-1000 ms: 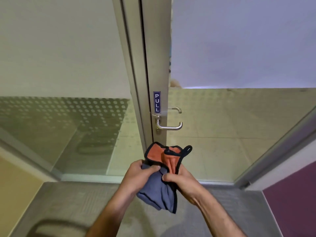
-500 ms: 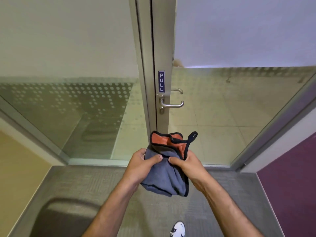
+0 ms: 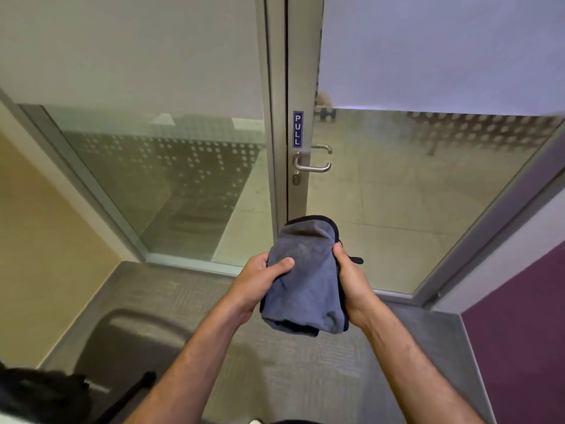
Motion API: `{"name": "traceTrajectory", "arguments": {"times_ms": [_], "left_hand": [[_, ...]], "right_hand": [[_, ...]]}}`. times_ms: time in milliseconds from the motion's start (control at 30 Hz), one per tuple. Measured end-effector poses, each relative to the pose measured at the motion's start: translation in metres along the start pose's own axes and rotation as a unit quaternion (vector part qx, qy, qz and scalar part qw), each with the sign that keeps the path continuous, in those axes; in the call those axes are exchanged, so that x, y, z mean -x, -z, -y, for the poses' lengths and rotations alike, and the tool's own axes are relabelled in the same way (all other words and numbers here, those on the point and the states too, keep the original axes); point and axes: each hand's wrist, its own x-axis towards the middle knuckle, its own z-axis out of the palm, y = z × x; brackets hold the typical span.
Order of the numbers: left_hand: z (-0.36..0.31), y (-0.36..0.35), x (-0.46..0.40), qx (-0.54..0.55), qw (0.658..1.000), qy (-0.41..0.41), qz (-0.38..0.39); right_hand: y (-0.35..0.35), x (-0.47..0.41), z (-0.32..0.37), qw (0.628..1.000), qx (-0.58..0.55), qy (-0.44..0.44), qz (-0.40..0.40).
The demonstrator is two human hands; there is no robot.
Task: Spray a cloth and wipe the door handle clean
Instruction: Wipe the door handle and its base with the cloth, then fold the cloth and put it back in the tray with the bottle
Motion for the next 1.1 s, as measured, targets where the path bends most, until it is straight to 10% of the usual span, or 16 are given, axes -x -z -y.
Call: {"name": "traceTrajectory", "arguments": {"times_ms": [467,633,833,1100], "left_hand": [[0.060,-0.128,0.115,0.120,0.991,-0.036,-0.056],[0.069,-0.131,0.157,-0.109,0.962,-0.072,-0.241],[0.084,-0.117,0.208,-0.104,0.930,-0.001,-0.352],[0.098,-0.098,0.267,0.241,0.950,0.024,-0.199]], "right_hand": [[0.140,0.099,-0.010,0.971,0.028,0.079,0.225],[0.131,0.125,-0.026,0.973,0.015,0.050,0.224],[0.102,0.149,-0.055,0.967,0.039,0.035,0.249],[0.071,0.181,-0.086,0.947,0.040,0.014,0.317]]}}
